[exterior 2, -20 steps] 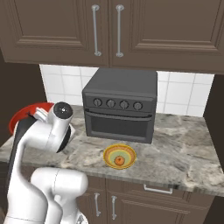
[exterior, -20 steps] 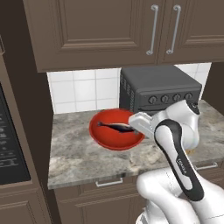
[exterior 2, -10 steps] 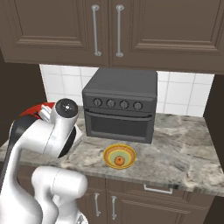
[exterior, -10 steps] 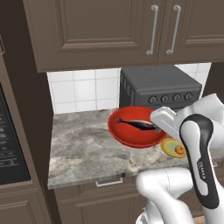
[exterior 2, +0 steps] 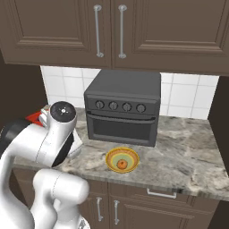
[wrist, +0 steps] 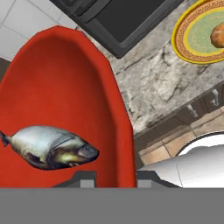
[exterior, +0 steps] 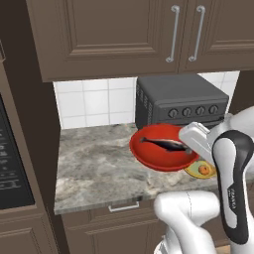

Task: Remove the tangerine from the bowl and place it on the small plate. Then place the bowl with only the fish in the microwave, close the door, and press the start button to microwave the fish.

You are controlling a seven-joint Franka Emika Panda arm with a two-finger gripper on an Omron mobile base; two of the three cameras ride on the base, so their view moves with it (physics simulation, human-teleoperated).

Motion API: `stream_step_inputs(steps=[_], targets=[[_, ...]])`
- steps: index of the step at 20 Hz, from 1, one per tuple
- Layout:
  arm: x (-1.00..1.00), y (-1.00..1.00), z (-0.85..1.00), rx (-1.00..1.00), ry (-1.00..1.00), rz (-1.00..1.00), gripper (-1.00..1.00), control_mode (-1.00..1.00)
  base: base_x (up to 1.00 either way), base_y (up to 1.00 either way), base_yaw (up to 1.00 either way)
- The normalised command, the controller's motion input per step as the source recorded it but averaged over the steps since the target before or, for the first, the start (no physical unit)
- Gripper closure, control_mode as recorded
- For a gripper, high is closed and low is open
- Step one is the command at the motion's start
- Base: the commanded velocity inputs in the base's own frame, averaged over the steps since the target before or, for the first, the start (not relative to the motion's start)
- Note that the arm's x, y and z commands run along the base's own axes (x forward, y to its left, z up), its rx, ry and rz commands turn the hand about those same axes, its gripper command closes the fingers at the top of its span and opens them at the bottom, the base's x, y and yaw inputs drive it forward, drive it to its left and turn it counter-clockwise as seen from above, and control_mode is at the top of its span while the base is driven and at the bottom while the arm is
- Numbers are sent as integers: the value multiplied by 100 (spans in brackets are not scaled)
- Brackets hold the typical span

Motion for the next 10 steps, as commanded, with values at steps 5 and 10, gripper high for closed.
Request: stream_step_inputs(steps=[5,10], targets=[[0,5,-2,-1,6,-2,100,-100,0,0,0],[-29,0,-8,4,0,-1,100,-100,0,0,0]])
